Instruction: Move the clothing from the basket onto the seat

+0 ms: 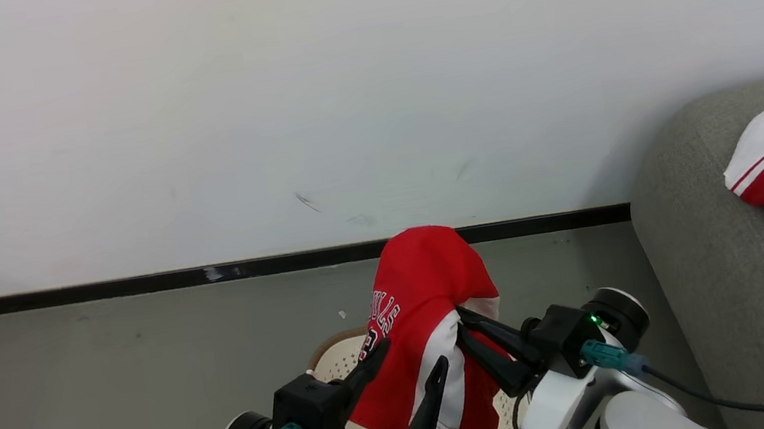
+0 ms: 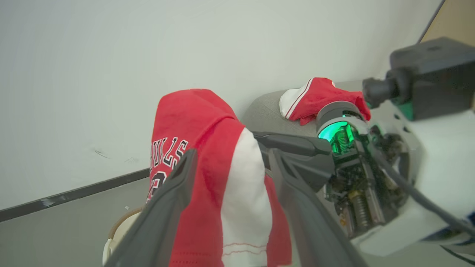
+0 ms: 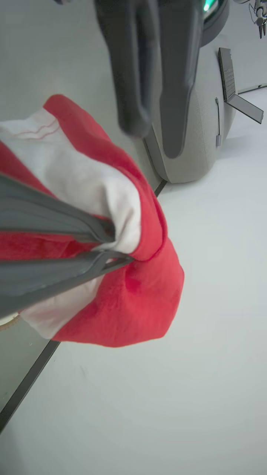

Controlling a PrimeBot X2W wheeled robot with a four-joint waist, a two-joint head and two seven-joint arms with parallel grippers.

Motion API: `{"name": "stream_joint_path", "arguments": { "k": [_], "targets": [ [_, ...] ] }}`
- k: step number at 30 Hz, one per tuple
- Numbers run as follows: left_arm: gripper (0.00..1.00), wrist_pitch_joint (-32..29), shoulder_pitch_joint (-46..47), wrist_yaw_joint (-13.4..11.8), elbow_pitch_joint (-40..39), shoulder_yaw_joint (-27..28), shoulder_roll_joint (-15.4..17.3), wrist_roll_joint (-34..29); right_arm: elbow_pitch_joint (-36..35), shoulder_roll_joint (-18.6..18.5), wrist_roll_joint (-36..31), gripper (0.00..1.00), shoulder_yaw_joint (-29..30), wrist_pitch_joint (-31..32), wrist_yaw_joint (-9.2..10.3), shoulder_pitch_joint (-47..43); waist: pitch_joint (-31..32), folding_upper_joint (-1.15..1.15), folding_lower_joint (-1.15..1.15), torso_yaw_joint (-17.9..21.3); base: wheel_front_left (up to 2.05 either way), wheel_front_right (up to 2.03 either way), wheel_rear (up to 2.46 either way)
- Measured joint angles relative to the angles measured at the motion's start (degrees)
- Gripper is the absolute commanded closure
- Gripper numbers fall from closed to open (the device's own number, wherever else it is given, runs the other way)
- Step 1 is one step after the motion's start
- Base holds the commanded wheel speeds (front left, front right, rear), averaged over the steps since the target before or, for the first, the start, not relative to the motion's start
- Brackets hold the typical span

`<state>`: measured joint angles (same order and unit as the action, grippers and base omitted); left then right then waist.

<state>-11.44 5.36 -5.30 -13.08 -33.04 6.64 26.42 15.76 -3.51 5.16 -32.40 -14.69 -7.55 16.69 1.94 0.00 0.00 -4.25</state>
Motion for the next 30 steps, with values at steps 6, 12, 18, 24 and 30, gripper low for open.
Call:
{"name": "stream_joint_path", "arguments": {
  "k": [6,12,18,24,30],
  "targets": [
    [0.00,1.19,0.00,1.00,-0.07,-0.44,0.18,-0.30,-1.64,-0.29,-0.90,1.00,3.53,0.00,0.00,-0.04,-0.15,0.00,0.00,2.05,0.00,0.00,0.00],
    [0.00,2.16,0.00,1.65,0.20,-0.80,0.15,-0.29,-4.03,-1.49,-1.75,1.00,7.48,0.00,0.00,-1.27,-0.29,0.00,0.00,4.44,0.00,0.00,0.00],
    [0.00,2.98,0.00,2.44,0.73,-0.96,0.03,-0.25,-5.78,-2.27,-2.34,1.00,11.26,0.00,0.00,-3.66,-0.40,0.00,0.00,7.14,0.00,0.00,0.00],
    [0.00,3.47,0.01,2.94,1.30,-1.42,-0.26,-0.22,-7.34,-2.32,-2.77,1.00,14.57,0.00,0.00,-6.32,-0.57,0.00,0.00,10.08,0.00,0.00,0.00],
    [0.00,3.55,0.00,2.93,1.86,-1.62,-0.73,0.14,-8.21,-2.49,-2.76,1.00,16.94,0.01,0.00,-7.38,-0.85,0.00,0.00,12.57,0.00,0.00,0.00]
  ]
}}
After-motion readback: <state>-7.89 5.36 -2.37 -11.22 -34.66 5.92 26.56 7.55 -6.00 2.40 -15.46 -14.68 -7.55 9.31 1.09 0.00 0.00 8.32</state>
